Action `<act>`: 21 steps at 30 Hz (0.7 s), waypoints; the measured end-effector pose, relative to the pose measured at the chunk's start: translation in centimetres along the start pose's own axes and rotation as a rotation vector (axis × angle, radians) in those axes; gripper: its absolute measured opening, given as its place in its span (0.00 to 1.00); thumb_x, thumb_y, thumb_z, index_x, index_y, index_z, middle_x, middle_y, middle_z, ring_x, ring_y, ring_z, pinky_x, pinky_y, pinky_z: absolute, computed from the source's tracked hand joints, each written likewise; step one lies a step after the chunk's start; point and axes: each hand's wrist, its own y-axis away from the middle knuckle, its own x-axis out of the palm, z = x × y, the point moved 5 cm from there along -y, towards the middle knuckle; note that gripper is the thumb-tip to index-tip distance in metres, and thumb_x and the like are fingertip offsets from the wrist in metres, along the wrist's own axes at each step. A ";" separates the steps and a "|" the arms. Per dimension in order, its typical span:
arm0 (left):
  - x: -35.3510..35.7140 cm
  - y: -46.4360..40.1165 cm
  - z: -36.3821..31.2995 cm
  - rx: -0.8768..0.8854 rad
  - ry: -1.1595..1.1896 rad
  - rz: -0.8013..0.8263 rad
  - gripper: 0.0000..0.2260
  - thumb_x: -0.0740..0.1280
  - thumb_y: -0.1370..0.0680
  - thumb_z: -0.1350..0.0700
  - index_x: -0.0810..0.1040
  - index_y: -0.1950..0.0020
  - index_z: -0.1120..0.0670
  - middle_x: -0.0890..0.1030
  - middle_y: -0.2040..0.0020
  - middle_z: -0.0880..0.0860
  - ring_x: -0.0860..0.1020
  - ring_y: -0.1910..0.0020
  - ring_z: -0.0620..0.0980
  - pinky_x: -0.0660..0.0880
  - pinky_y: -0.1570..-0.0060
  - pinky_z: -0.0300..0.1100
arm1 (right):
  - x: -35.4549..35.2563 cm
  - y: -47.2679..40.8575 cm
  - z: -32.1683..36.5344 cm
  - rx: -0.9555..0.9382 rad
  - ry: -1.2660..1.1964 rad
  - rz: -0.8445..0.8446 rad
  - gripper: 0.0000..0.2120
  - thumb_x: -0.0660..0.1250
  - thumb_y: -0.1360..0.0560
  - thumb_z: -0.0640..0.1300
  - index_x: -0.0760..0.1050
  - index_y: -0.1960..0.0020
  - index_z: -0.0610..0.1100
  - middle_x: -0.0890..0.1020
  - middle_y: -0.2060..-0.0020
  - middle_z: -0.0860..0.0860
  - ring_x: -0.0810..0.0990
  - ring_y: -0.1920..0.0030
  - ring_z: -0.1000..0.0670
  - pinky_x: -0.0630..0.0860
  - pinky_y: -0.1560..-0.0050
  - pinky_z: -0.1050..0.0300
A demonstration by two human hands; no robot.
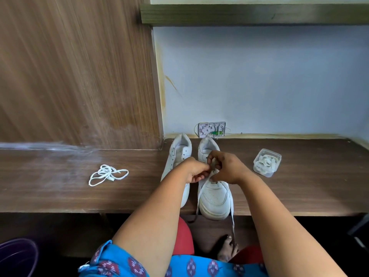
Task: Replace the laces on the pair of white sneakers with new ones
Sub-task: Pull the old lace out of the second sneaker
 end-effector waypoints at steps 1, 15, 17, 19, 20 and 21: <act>-0.1 0.1 0.1 -0.023 0.026 0.030 0.10 0.67 0.24 0.58 0.73 0.65 0.55 0.73 0.76 0.48 0.69 0.79 0.40 0.66 0.79 0.29 | -0.2 0.1 0.1 -0.008 -0.025 -0.015 0.16 0.76 0.41 0.34 0.75 0.60 0.48 0.71 0.74 0.57 0.67 0.73 0.59 0.65 0.70 0.66; -0.1 0.0 0.4 -0.068 0.062 0.083 0.13 0.65 0.23 0.55 0.69 0.68 0.52 0.68 0.72 0.48 0.63 0.74 0.42 0.58 0.79 0.30 | 2.2 0.8 2.0 0.001 0.284 0.291 0.06 0.75 0.31 0.46 0.83 0.54 0.49 0.74 0.66 0.59 0.71 0.63 0.59 0.67 0.62 0.65; -0.3 0.0 0.4 -0.055 0.026 0.092 0.11 0.65 0.25 0.57 0.69 0.67 0.53 0.67 0.72 0.48 0.61 0.74 0.42 0.56 0.80 0.30 | 1.6 1.5 1.5 0.078 0.347 0.422 0.04 0.71 0.28 0.47 0.79 0.55 0.47 0.74 0.65 0.57 0.72 0.62 0.56 0.67 0.64 0.65; -0.4 -0.1 0.4 -0.050 0.016 0.105 0.09 0.66 0.27 0.59 0.70 0.67 0.53 0.67 0.72 0.48 0.59 0.75 0.42 0.55 0.80 0.31 | 0.5 3.0 0.8 0.251 0.418 0.642 0.06 0.69 0.27 0.45 0.76 0.57 0.42 0.73 0.67 0.52 0.71 0.67 0.51 0.67 0.69 0.63; -0.4 -0.2 0.4 -0.047 0.014 0.103 0.08 0.66 0.28 0.59 0.71 0.67 0.54 0.67 0.72 0.48 0.59 0.75 0.42 0.55 0.80 0.31 | -0.3 3.8 0.7 0.327 0.410 0.718 0.07 0.68 0.28 0.43 0.73 0.60 0.41 0.71 0.70 0.50 0.68 0.71 0.51 0.64 0.72 0.64; -0.5 -0.3 0.4 -0.046 0.010 0.098 0.08 0.66 0.28 0.59 0.71 0.67 0.54 0.67 0.72 0.48 0.59 0.75 0.43 0.55 0.79 0.32 | -1.0 4.5 0.7 0.361 0.344 0.749 0.07 0.68 0.28 0.40 0.72 0.63 0.42 0.69 0.72 0.50 0.65 0.74 0.51 0.62 0.74 0.64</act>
